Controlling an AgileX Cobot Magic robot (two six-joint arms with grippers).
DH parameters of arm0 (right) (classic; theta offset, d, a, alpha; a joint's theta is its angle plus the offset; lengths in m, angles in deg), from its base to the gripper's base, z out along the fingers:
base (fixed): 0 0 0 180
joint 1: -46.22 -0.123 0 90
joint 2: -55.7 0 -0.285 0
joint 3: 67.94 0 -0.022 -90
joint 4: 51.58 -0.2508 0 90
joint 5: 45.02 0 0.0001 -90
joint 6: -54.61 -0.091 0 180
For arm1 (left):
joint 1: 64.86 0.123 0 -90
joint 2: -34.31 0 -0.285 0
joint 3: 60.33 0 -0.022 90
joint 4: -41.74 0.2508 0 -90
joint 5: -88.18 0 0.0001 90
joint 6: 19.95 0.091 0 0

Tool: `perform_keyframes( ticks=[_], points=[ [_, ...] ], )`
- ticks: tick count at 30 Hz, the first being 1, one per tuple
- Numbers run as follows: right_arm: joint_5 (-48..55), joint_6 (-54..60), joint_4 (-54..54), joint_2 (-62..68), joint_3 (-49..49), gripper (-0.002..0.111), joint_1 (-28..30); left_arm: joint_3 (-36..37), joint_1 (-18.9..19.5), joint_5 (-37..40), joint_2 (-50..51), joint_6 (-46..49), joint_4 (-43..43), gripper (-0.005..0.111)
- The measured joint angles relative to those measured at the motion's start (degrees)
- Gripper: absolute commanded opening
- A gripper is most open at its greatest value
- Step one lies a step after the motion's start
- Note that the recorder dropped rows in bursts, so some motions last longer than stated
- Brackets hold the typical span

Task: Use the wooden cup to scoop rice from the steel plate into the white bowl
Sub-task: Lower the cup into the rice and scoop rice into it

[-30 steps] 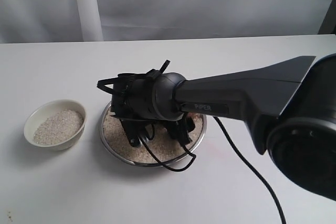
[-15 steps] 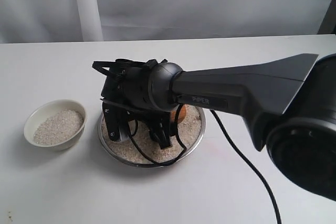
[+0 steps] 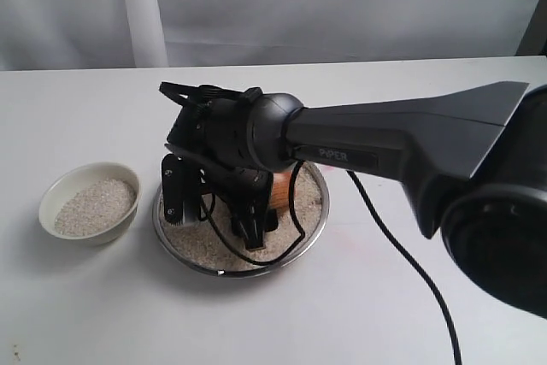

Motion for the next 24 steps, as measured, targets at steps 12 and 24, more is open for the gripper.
perform_keyframes(
  ticks=[12,24],
  points=[
    [-3.16,-0.24,-6.78,-0.46,-0.03,0.0,2.07,0.0,0.0,0.0,0.0,0.0,0.0,0.0],
    [-8.75,-0.24,-14.73,-1.2,0.33,0.0,3.39,0.0,0.0,0.0,0.0,0.0,0.0,0.0]
  ],
)
